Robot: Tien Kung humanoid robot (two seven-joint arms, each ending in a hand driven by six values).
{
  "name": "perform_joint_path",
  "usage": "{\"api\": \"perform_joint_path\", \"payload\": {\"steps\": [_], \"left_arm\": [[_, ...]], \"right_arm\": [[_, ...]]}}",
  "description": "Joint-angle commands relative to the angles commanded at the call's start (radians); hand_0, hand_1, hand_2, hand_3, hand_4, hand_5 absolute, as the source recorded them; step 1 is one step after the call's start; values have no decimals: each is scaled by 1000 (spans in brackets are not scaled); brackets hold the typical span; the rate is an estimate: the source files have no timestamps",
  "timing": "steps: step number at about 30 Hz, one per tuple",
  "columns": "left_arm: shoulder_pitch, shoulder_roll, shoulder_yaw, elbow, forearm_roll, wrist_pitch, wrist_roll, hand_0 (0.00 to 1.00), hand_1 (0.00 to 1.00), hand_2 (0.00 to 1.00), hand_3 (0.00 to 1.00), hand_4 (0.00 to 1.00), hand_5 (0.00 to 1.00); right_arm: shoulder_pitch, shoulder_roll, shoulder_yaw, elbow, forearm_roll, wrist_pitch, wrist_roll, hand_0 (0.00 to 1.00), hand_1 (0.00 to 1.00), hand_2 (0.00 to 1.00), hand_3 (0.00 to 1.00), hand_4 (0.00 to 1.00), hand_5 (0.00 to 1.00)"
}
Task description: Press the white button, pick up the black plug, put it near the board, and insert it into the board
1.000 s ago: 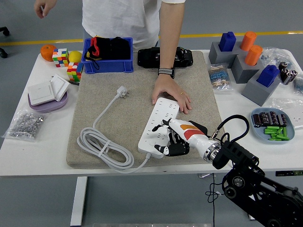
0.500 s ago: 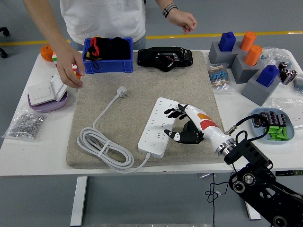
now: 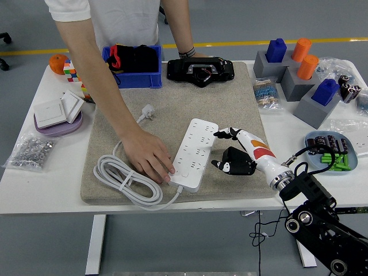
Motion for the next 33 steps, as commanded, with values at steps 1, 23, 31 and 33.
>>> {"api": "perform_joint_path", "payload": {"steps": [1, 23, 31, 33], "left_arm": [[0, 0, 0, 0, 1, 0, 0, 708, 666, 584, 681, 664, 272], [-3, 4, 7, 0, 0, -1, 1, 708, 666, 585, 681, 665, 272], [-5, 5, 11, 0, -2, -2, 1, 707, 666, 584, 682, 665, 274], [-6, 5, 14, 0, -3, -2, 1, 707, 666, 584, 682, 665, 274]], "right_arm": [[0, 1, 1, -9, -3, -1, 0, 790, 761, 734, 732, 925, 209], [-17, -3, 21, -113, -10, -29, 4, 697, 657, 634, 690, 903, 206], [-20, -5, 18, -134, 10, -45, 19, 645, 588, 556, 651, 887, 191], [-20, -5, 18, -136, 13, -49, 23, 645, 588, 556, 651, 887, 191]]}}
